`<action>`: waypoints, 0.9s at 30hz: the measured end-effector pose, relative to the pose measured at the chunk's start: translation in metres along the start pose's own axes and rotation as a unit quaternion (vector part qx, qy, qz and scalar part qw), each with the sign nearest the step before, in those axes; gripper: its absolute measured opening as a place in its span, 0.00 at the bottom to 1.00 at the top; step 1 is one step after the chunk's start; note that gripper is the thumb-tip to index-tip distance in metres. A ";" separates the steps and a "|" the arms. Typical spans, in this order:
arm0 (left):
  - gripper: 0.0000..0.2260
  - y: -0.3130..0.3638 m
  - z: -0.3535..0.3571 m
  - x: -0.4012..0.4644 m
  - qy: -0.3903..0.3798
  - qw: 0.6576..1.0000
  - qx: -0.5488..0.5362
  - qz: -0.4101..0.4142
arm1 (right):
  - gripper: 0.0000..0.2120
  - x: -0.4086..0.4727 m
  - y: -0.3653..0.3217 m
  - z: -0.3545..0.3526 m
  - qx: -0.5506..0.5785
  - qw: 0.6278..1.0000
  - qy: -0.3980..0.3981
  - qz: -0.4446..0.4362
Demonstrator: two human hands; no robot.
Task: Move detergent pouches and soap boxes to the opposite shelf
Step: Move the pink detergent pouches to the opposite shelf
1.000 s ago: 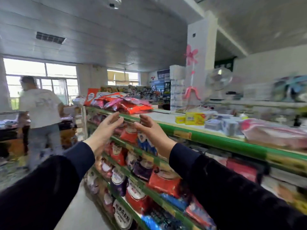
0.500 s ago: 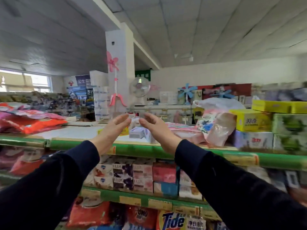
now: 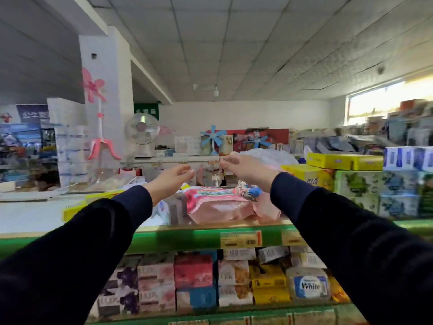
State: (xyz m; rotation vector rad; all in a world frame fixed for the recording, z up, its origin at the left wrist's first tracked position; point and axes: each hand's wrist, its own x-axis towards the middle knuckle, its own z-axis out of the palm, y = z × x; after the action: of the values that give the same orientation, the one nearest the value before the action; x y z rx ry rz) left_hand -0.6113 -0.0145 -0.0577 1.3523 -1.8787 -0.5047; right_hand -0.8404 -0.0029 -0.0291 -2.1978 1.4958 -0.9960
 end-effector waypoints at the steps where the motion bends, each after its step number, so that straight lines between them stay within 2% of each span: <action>1: 0.25 0.000 0.002 0.008 -0.003 1.000 0.022 -0.004 | 0.28 0.006 0.004 -0.009 -0.047 0.999 -0.017 0.006; 4: 0.27 -0.003 0.006 0.029 -0.030 0.993 0.106 -0.027 | 0.26 0.022 0.014 -0.027 -0.170 0.982 -0.073 0.022; 8: 0.29 -0.009 0.017 0.054 -0.068 0.975 0.199 -0.076 | 0.27 0.042 0.026 -0.040 -0.306 0.941 -0.137 0.048; 13: 0.30 -0.015 0.025 0.075 -0.119 0.951 0.243 -0.151 | 0.31 0.059 0.044 -0.051 -0.382 0.909 -0.151 0.069; 17: 0.32 -0.012 0.027 0.087 -0.130 0.939 0.265 -0.176 | 0.29 0.066 0.055 -0.058 -0.405 0.896 -0.161 0.088; 21: 0.36 -0.005 0.029 0.099 -0.055 0.956 0.220 -0.188 | 0.26 0.079 0.063 -0.062 -0.417 0.895 -0.135 0.090; 24: 0.36 -0.004 0.033 0.109 0.040 0.972 0.110 -0.202 | 0.24 0.088 0.065 -0.062 -0.431 0.890 -0.113 0.095; 27: 0.26 -0.010 0.036 0.121 0.070 0.969 0.029 -0.236 | 0.23 0.094 0.070 -0.063 -0.429 0.891 -0.113 0.092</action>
State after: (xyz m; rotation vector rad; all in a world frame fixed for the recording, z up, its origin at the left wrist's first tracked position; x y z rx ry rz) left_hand -0.6508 -0.1338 -0.0460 1.8363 -1.4638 -0.5725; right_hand -0.9118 -0.1082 0.0097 -2.4844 2.2442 0.0516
